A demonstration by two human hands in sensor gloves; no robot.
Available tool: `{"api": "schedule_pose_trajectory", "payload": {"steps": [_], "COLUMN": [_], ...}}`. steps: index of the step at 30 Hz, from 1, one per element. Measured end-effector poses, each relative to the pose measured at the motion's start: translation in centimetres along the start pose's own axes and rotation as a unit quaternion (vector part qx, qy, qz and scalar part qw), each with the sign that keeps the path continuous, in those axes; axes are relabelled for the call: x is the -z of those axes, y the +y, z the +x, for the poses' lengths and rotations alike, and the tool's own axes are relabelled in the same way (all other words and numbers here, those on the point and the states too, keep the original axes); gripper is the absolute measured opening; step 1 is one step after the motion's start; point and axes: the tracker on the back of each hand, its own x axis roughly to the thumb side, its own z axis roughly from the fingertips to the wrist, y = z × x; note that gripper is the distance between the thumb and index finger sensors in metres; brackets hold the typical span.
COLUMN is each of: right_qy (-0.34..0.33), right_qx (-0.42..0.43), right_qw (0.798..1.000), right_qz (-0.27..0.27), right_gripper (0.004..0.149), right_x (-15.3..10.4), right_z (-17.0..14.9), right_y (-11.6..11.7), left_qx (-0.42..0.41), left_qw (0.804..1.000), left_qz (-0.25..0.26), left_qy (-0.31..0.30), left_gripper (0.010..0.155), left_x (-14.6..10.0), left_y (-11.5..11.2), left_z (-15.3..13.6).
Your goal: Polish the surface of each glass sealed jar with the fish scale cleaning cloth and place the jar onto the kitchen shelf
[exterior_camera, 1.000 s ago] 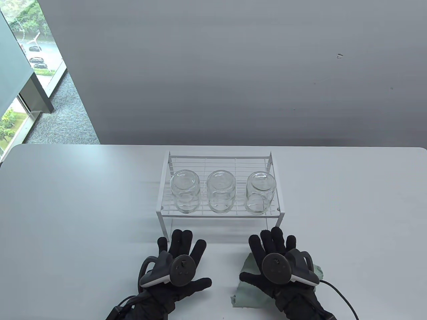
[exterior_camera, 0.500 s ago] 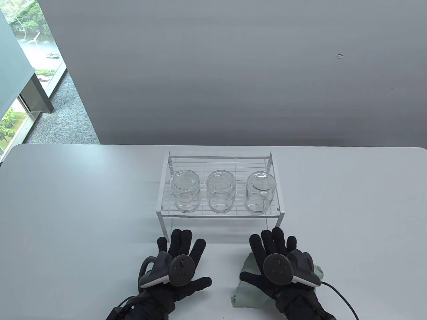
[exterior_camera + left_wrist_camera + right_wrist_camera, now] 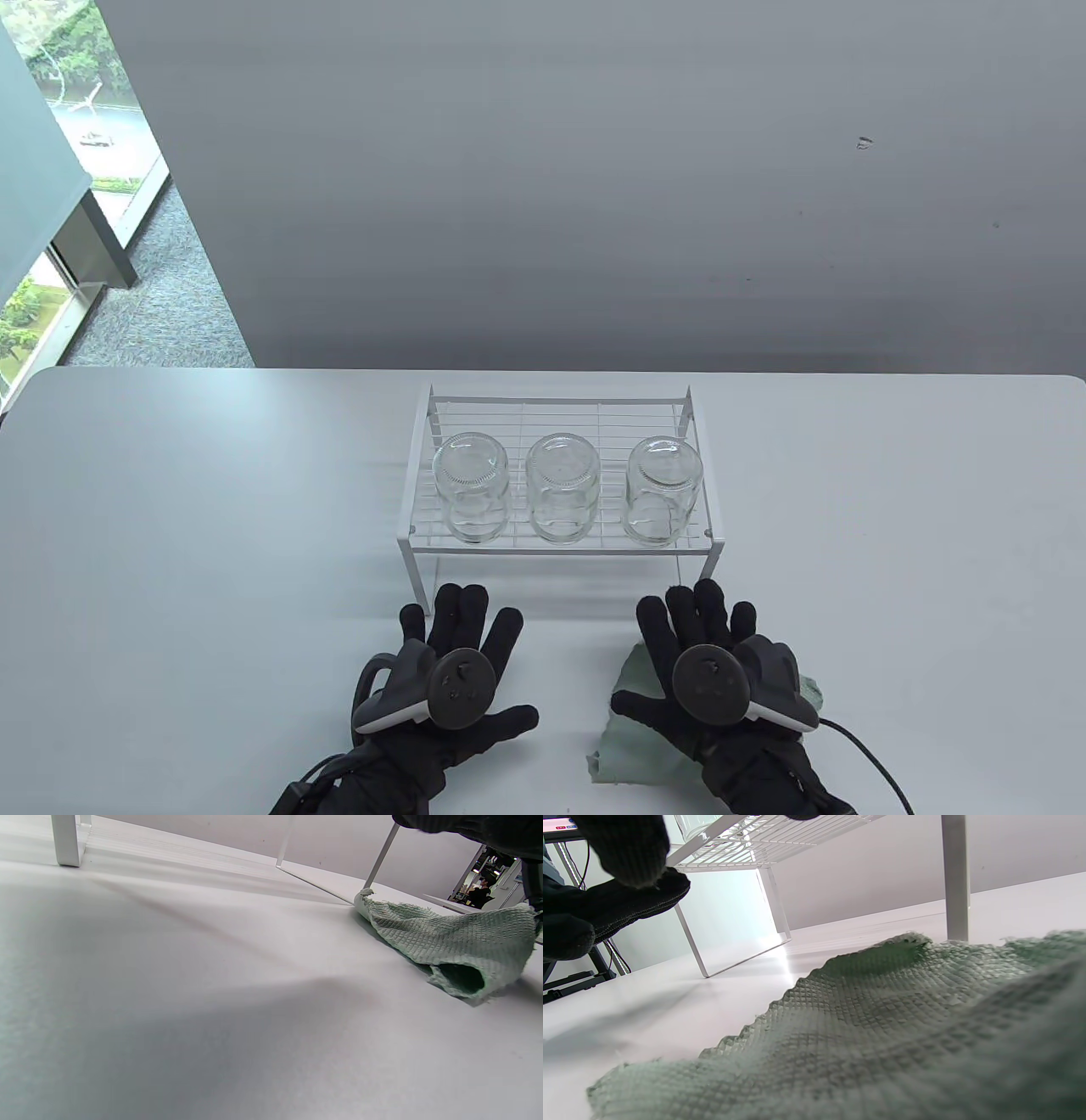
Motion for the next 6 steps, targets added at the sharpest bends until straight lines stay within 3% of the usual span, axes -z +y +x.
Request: {"api": "schedule_pose_trajectory", "payload": {"steps": [6], "right_qy": [0.0], "right_qx": [0.001], "right_qw": [1.0], "right_qz": [0.003], "right_gripper": [0.095], "right_x": [-0.03], "right_z": [0.04], "right_y": [0.04], "left_qx": [-0.003], "left_qw": [1.0], "left_qz": [-0.002], "left_qy": [-0.002], "left_gripper": [0.101], "left_x": [0.0], "left_y": [-0.05], "left_z": [0.02]}}
